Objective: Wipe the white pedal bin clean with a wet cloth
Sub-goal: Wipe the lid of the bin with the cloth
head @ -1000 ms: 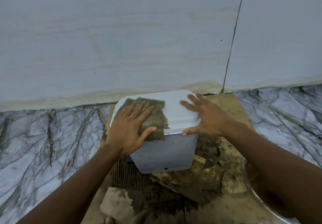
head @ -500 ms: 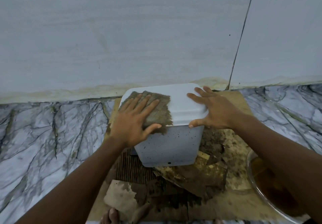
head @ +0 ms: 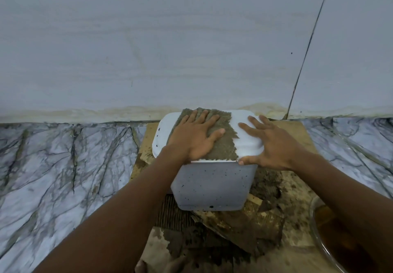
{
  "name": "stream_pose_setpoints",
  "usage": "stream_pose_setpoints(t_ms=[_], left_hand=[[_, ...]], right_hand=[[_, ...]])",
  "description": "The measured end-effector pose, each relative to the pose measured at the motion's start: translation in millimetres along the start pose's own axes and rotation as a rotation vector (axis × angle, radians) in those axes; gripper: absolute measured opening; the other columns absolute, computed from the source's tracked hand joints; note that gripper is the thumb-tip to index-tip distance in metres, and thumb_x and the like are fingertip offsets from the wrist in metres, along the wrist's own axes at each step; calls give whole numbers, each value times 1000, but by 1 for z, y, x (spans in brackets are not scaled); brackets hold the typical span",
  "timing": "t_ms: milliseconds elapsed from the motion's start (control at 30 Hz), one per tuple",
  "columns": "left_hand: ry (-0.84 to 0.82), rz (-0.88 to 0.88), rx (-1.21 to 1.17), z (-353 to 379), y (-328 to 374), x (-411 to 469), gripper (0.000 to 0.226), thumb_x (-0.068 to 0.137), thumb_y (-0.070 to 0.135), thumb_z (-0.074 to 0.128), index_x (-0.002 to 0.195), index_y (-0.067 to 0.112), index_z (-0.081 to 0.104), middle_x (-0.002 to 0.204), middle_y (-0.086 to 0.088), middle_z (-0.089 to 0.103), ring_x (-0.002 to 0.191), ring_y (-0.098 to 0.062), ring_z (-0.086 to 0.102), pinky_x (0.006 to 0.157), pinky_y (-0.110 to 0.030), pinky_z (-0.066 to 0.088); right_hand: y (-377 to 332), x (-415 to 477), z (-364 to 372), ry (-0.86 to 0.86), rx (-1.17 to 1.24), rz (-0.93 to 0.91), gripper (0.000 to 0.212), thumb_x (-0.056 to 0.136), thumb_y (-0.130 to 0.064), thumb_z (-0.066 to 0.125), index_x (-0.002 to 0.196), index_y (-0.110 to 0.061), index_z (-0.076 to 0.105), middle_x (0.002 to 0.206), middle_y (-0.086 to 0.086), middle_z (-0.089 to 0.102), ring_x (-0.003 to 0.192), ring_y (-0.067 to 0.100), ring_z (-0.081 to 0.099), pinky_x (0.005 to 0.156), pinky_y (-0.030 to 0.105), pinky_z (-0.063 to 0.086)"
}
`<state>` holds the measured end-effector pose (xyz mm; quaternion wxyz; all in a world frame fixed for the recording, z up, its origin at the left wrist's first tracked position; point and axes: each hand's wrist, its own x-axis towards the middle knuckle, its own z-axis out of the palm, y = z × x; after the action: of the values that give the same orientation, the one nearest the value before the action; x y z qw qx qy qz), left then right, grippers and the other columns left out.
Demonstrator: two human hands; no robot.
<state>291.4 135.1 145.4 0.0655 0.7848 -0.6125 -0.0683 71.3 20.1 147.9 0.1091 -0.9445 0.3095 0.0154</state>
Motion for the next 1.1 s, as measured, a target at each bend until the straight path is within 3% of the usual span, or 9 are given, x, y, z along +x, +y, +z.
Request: stream_pose_setpoints(t_ms=[167, 333, 400, 500, 600, 700, 833, 1000, 1100], left_hand=[[-65, -111, -9, -6, -10, 21, 69, 100, 71, 12, 161, 41, 0, 172, 0, -3, 158, -25, -8, 127, -46, -7], [-108, -43, 3, -3, 7, 33, 66, 103, 64, 10, 162, 36, -4, 171, -1, -5, 157, -30, -11, 126, -50, -8], [-107, -3, -6, -2, 19, 48, 65, 104, 61, 13, 163, 34, 2, 171, -2, 4, 158, -31, 0, 127, -50, -2], [-78, 14, -27, -2, 33, 69, 60, 105, 58, 19, 159, 30, 25, 163, -5, 34, 148, -33, 30, 123, -50, 17], [-67, -28, -57, -6, 28, 79, 59, 103, 63, 21, 144, 31, 47, 140, -5, 59, 125, -31, 53, 109, -51, 35], [-118, -129, -66, -13, 6, 79, 66, 99, 71, 17, 128, 28, 58, 132, -5, 64, 120, -30, 57, 104, -49, 41], [-96, -226, -56, -19, -24, 65, 60, 97, 75, 15, 88, 29, 53, 110, -5, 69, 104, -28, 60, 99, -47, 46], [-32, -219, -74, -15, -30, 54, 63, 100, 71, 16, 100, 26, 60, 111, -4, 70, 110, -29, 62, 104, -52, 42], [9, -161, -104, -14, -21, 53, 57, 103, 64, 21, 127, 32, 62, 125, -2, 69, 120, -29, 59, 108, -52, 38]], right_hand=[[-5, -2, 1, 7, -37, 1, 112, 67, -91, 45, 157, -42, -1, 167, -6, -9, 153, 21, -13, 123, 45, 3], [-5, -3, 10, 70, -63, -50, 112, 73, -88, 39, 158, -33, -9, 166, 0, -17, 151, 16, -22, 115, 35, -19], [-4, -4, 14, 73, -80, -51, 112, 76, -86, 37, 157, -28, -13, 165, 1, -21, 150, 17, -24, 115, 35, -21], [-5, -4, 15, 79, -94, -40, 113, 79, -85, 36, 157, -21, -15, 164, 2, -24, 150, 17, -26, 114, 34, -21], [-5, -3, 13, 69, -98, -40, 113, 79, -85, 36, 157, -20, -14, 163, 2, -25, 148, 16, -28, 114, 33, -21], [-5, -4, 13, 58, -91, -50, 112, 78, -87, 35, 157, -24, -16, 163, 1, -27, 148, 16, -29, 116, 34, -20], [-7, -6, 14, 59, -101, -51, 111, 77, -88, 32, 155, -28, -20, 162, 0, -30, 147, 16, -32, 118, 37, -19], [-8, -11, 16, 66, -107, -50, 112, 78, -89, 32, 155, -28, -21, 162, 0, -30, 147, 17, -32, 119, 38, -19], [-7, -11, 16, 67, -107, -45, 111, 78, -89, 32, 155, -28, -21, 162, 1, -30, 147, 17, -32, 118, 38, -19]])
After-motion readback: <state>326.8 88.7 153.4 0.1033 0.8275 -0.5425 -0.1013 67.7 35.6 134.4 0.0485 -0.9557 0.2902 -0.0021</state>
